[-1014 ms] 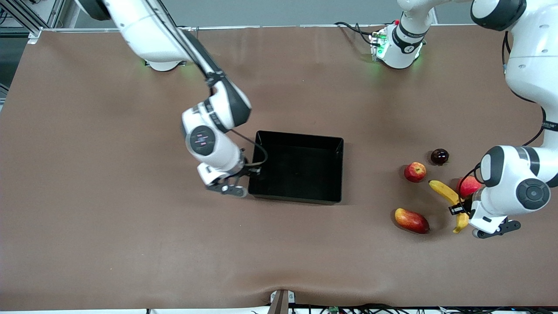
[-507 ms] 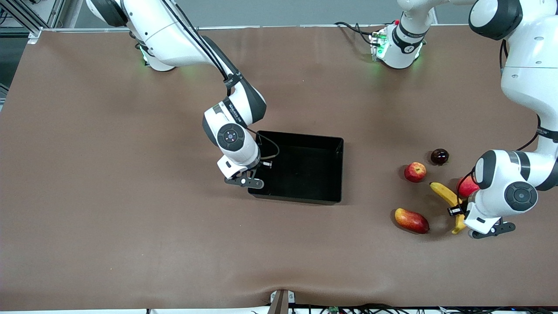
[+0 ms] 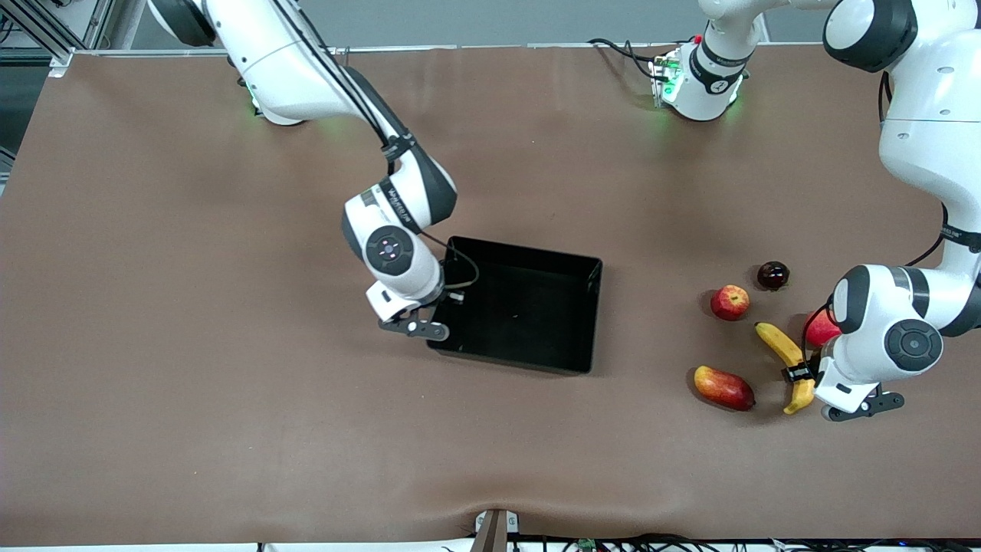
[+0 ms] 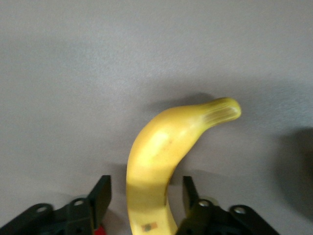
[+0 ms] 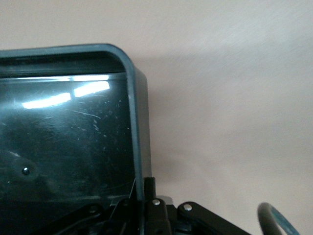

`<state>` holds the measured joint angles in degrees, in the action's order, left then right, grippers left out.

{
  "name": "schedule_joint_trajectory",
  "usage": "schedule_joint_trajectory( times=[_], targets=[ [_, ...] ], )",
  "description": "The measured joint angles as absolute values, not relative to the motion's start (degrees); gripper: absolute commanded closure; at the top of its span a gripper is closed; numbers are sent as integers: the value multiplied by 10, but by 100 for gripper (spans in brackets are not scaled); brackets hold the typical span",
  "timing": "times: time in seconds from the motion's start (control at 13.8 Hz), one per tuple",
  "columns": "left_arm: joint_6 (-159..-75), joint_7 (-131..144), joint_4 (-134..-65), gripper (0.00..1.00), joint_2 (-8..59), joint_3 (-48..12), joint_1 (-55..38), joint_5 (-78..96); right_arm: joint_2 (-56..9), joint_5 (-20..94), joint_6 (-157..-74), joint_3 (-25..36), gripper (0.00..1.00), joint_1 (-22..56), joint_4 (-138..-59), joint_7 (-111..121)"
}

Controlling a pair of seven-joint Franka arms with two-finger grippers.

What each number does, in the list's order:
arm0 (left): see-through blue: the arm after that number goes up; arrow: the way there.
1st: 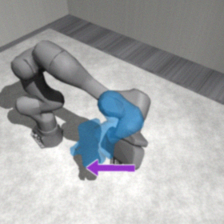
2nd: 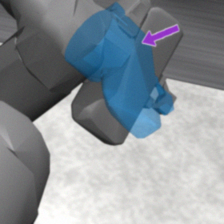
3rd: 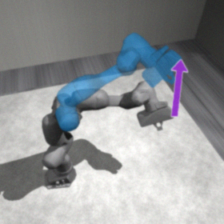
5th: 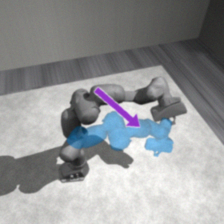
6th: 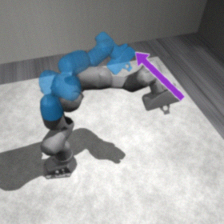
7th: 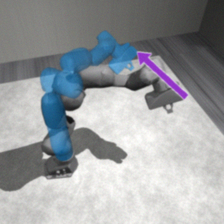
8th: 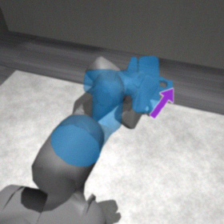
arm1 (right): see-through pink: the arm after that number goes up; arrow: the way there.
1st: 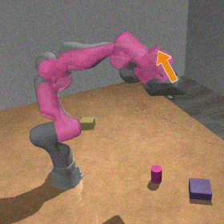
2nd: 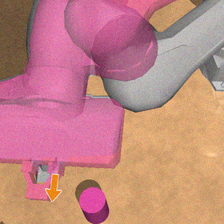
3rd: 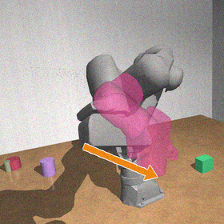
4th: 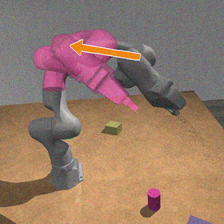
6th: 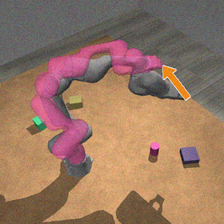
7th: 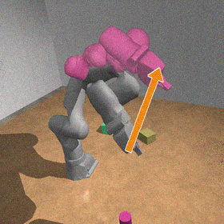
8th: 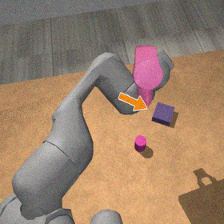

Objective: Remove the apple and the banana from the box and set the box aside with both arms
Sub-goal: 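Lower the banana by the fruits while the right gripper grips the tray, then drag the tray with the right gripper while the left gripper withdraws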

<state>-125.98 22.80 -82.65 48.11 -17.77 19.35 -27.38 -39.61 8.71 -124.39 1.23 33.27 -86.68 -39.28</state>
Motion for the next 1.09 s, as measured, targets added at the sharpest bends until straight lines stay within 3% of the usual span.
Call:
schedule_joint_trajectory(
  times=[0.22, 0.43, 0.72, 1.09],
  targets=[
    [-1253, 229, -815, 0, 466, -186, 192, -274, -348, 87, -1169, 14, 100, 278, -860, -333],
    [-1193, 229, -809, 0, 417, -209, 194, -274, -300, 87, -1137, 14, 100, 236, -862, -316],
    [-1119, 229, -808, 0, 325, -247, 193, -245, -280, 84, -1127, 16, 100, 185, -873, -283],
    [-1019, 202, -805, 0, 233, -256, 192, -176, -261, 79, -1127, 18, 100, 59, -916, -99]
  ],
)
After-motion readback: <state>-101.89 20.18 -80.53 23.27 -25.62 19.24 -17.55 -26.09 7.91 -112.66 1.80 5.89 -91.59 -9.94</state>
